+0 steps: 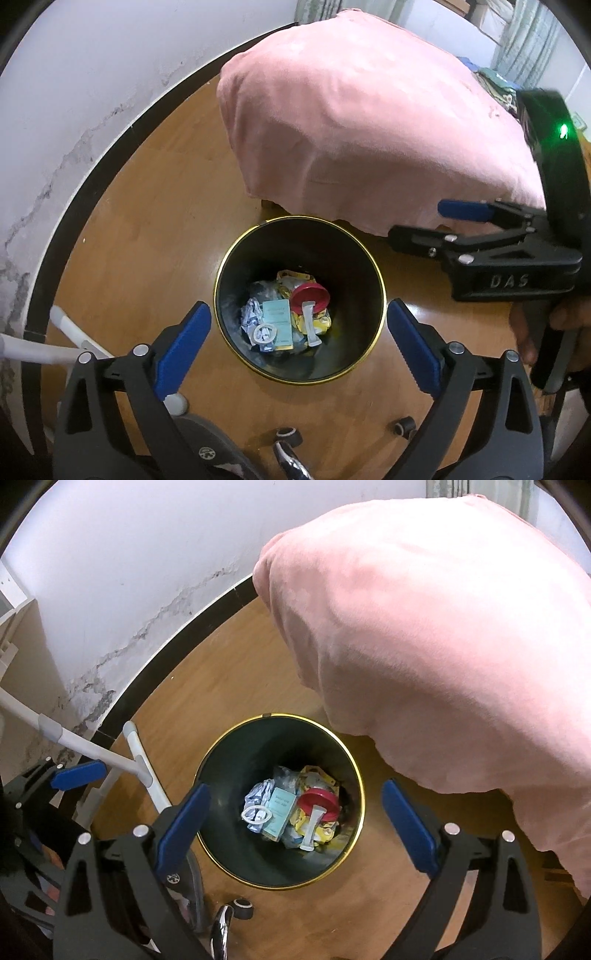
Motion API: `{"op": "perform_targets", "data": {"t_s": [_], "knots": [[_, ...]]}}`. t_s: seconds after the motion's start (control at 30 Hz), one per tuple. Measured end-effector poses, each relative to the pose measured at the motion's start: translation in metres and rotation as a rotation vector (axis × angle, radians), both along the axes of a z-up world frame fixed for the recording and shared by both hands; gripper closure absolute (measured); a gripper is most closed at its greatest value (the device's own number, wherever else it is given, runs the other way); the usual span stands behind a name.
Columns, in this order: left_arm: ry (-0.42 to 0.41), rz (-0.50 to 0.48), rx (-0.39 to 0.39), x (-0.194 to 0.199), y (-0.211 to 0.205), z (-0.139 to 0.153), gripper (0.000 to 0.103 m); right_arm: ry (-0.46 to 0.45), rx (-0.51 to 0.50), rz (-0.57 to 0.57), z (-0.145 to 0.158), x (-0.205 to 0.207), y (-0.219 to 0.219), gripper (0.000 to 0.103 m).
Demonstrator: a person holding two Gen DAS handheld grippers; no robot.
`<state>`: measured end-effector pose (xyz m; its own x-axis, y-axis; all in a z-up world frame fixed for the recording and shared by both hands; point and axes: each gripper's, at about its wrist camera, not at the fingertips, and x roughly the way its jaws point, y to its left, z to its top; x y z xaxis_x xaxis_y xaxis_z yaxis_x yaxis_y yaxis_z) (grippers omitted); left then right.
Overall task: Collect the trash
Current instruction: 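Swing both open tools back toward the desk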
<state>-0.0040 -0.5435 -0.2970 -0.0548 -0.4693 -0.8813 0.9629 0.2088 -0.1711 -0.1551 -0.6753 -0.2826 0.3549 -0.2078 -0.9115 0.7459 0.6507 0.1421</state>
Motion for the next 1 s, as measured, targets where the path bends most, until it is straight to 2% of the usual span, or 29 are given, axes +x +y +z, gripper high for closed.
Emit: {"op": "perform_targets", "data": {"t_s": [0.1,0.2,0.33,0.43,0.53,0.63,0.73,0.9,1.0], "knots": [[-0.026,-0.024,-0.014,-0.01,0.001,0.017,0.01,0.055,-0.022,0.002,0.021,-0.003,-0.003,0.012],[-0.052,-0.054,-0.038,-0.022,0.002,0.045,0.01,0.06,-0.059,0.009,0.052,-0.01,-0.004,0.011],[-0.126,-0.093,-0.092,-0.035,0.016,0.108,0.01,0.079,-0.147,-0.004,0.11,-0.021,-0.002,0.011],[-0.122,-0.105,-0.155,-0.033,0.038,0.157,0.01,-0.01,-0.175,0.009,0.161,-0.024,0.008,0.011],[-0.152,-0.073,-0.227,-0.017,0.078,0.211,0.01,-0.065,-0.224,0.061,0.199,-0.006,0.028,0.011],[-0.193,0.014,-0.289,0.02,0.133,0.253,0.01,-0.14,-0.26,0.172,0.236,0.035,0.064,0.011],[-0.272,0.167,-0.31,0.072,0.199,0.277,0.01,-0.219,-0.269,0.309,0.262,0.096,0.109,0.011],[-0.418,0.503,-0.228,0.173,0.323,0.284,0.009,-0.316,-0.236,0.545,0.275,0.224,0.202,0.011],[-0.453,0.697,-0.136,0.23,0.399,0.276,0.009,-0.341,-0.18,0.704,0.268,0.31,0.278,0.012]]}}
